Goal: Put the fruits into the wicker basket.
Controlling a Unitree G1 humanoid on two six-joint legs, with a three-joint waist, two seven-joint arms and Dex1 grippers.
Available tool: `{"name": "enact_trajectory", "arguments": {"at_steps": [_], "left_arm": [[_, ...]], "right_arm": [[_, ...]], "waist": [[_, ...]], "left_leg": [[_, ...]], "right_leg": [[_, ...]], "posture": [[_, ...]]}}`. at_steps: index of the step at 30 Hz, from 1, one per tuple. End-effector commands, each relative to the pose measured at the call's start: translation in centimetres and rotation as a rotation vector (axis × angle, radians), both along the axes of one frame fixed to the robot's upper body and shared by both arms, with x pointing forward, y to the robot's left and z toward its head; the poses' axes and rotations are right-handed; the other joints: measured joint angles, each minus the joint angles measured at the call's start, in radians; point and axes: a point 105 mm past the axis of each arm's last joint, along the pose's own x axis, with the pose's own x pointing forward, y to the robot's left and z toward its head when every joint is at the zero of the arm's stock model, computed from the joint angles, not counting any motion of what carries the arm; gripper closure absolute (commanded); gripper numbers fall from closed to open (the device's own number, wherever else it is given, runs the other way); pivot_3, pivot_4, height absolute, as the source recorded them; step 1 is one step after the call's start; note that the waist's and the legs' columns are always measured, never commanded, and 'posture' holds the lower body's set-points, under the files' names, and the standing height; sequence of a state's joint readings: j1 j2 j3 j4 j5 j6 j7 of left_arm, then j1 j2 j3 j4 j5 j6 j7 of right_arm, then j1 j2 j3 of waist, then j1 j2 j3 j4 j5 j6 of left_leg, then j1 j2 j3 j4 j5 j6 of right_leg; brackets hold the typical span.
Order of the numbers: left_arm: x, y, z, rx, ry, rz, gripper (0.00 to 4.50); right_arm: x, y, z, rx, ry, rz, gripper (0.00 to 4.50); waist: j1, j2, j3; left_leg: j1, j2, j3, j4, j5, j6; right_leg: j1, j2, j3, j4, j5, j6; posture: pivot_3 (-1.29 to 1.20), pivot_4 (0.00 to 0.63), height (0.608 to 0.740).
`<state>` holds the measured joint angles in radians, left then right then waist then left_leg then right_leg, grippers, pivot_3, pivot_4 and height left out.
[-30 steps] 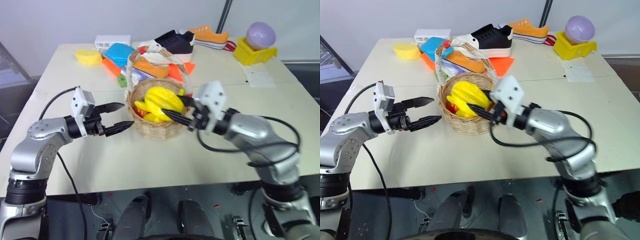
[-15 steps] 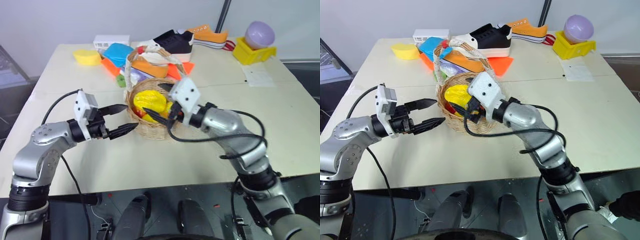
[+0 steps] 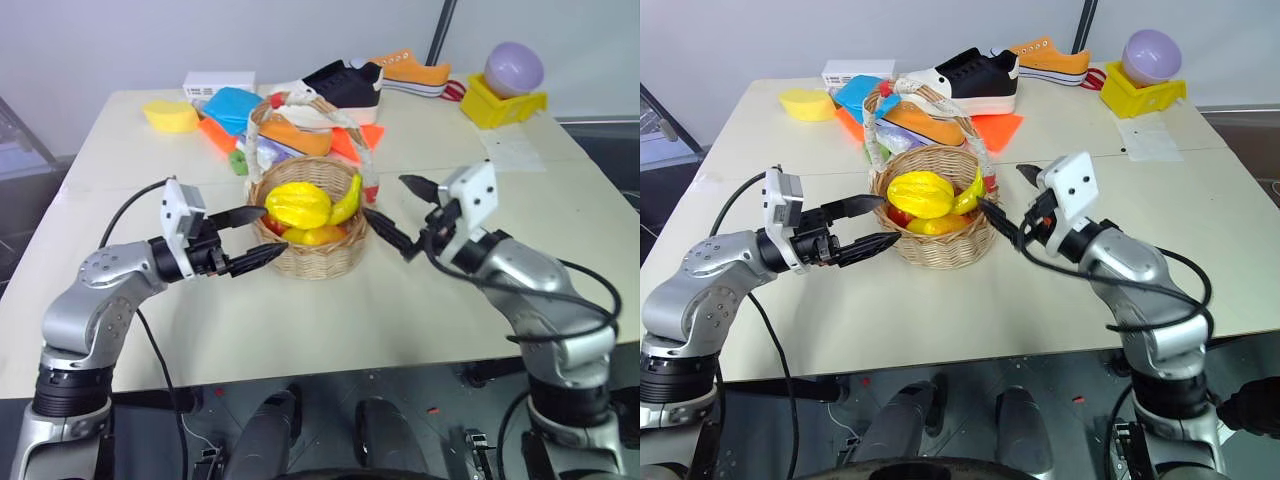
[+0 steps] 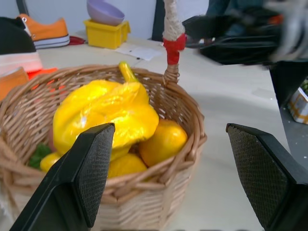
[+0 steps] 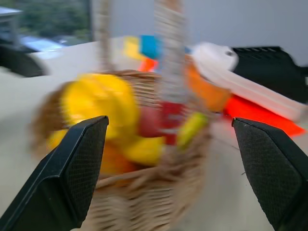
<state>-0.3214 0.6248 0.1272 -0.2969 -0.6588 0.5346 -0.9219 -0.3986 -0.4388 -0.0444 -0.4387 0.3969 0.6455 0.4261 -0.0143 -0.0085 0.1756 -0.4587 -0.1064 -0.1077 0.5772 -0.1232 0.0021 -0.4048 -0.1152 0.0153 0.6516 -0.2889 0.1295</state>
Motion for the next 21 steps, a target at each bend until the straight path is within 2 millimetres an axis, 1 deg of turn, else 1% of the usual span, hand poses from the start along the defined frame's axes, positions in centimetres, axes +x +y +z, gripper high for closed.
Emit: {"name": "enact_trajectory", "arguments": {"at_steps": [1,3,5,6,9,10,13,14,16,17,18,21], "left_arm": [[-0.1,-0.4,1.0,-0.005,-0.056,-0.005,0.51],[-0.1,-0.3,1.1,-0.005,-0.060,0.001,0.51],[-0.1,-0.2,1.1,-0.004,-0.063,0.004,0.51],[-0.1,-0.2,1.1,-0.004,-0.064,0.005,0.51],[-0.1,-0.4,1.0,-0.003,-0.066,0.003,0.51],[-0.1,-0.4,1.0,-0.002,-0.067,0.002,0.51],[0.0,-0.5,1.0,-0.003,-0.070,0.000,0.51],[0.0,-0.6,1.1,-0.005,-0.072,-0.004,0.51],[0.1,-0.8,1.1,-0.011,-0.075,-0.015,0.51],[0.1,-1.2,1.2,-0.017,-0.076,-0.030,0.51],[0.1,-1.5,1.2,-0.024,-0.077,-0.044,0.51],[0.3,-2.5,1.3,-0.039,-0.078,-0.075,0.51]], "right_arm": [[0.9,1.0,0.6,0.038,-0.036,0.037,0.44],[1.0,1.2,0.8,0.058,-0.041,0.052,1.03],[1.1,1.2,1.0,0.072,-0.045,0.050,2.10],[1.2,1.1,1.1,0.074,-0.050,0.046,2.55],[1.1,0.6,1.7,0.081,-0.076,0.027,4.16],[1.0,-0.1,2.1,0.081,-0.097,0.003,4.41],[1.0,-2.9,3.1,0.082,-0.142,-0.098,4.41],[1.2,-5.0,3.4,0.074,-0.160,-0.184,4.41],[1.5,-10.1,3.9,0.044,-0.194,-0.392,4.41],[1.5,-13.1,3.9,0.020,-0.205,-0.516,4.41],[1.3,-15.5,3.9,0.008,-0.214,-0.612,4.41],[0.7,-20.0,3.8,-0.009,-0.231,-0.781,4.41]], "waist": [[0.000,0.000,0.000],[0.001,0.000,0.000],[0.003,0.000,0.000],[0.002,0.000,0.000],[0.002,0.000,0.000],[0.003,0.000,0.000],[0.007,0.000,0.000],[0.008,0.000,0.000],[0.014,0.000,0.000],[0.020,0.000,0.000],[0.028,0.000,0.000],[0.029,0.000,0.000]], "left_leg": [[0.000,0.000,0.000,0.000,0.000,0.000],[0.000,0.000,0.000,0.000,0.000,0.000],[0.000,0.000,0.000,-0.001,0.000,0.000],[0.000,0.000,0.000,0.000,0.000,0.000],[0.000,0.000,0.000,0.000,0.000,-0.001],[0.000,0.000,0.000,0.000,-0.001,-0.002],[0.000,0.000,0.000,0.000,-0.001,-0.002],[0.000,-0.001,0.000,0.000,-0.001,-0.002],[0.000,-0.001,0.000,0.000,-0.001,-0.002],[0.000,-0.001,0.000,0.000,-0.001,-0.002],[0.000,-0.001,0.000,0.000,-0.001,-0.002],[0.000,-0.001,0.001,0.001,0.000,-0.001]], "right_leg": [[0.000,0.000,0.000,0.000,0.000,0.000],[0.000,0.001,0.000,0.000,0.002,0.003],[0.000,0.001,0.000,0.000,0.002,0.003],[0.000,0.002,0.000,0.000,0.002,0.003],[-0.001,0.002,0.000,0.000,0.001,0.003],[-0.001,0.002,0.000,0.000,0.000,0.000],[-0.001,0.001,0.000,0.000,0.000,0.000],[-0.001,0.001,0.000,0.000,0.000,0.000],[-0.001,0.001,0.000,0.000,0.000,0.000],[-0.001,0.001,0.000,0.000,0.000,0.000],[0.000,0.001,0.000,0.000,0.000,0.000],[0.002,0.001,0.000,-0.001,0.000,0.000]], "posture": [[0.00,0.150,0.740],[0.00,0.150,0.740],[0.00,0.150,0.740],[0.00,0.150,0.740],[0.00,0.150,0.740],[0.00,0.150,0.740],[0.00,0.150,0.740],[0.00,0.150,0.740],[0.00,0.150,0.740],[0.00,0.150,0.740],[0.00,0.150,0.740],[0.00,0.150,0.740]]}}
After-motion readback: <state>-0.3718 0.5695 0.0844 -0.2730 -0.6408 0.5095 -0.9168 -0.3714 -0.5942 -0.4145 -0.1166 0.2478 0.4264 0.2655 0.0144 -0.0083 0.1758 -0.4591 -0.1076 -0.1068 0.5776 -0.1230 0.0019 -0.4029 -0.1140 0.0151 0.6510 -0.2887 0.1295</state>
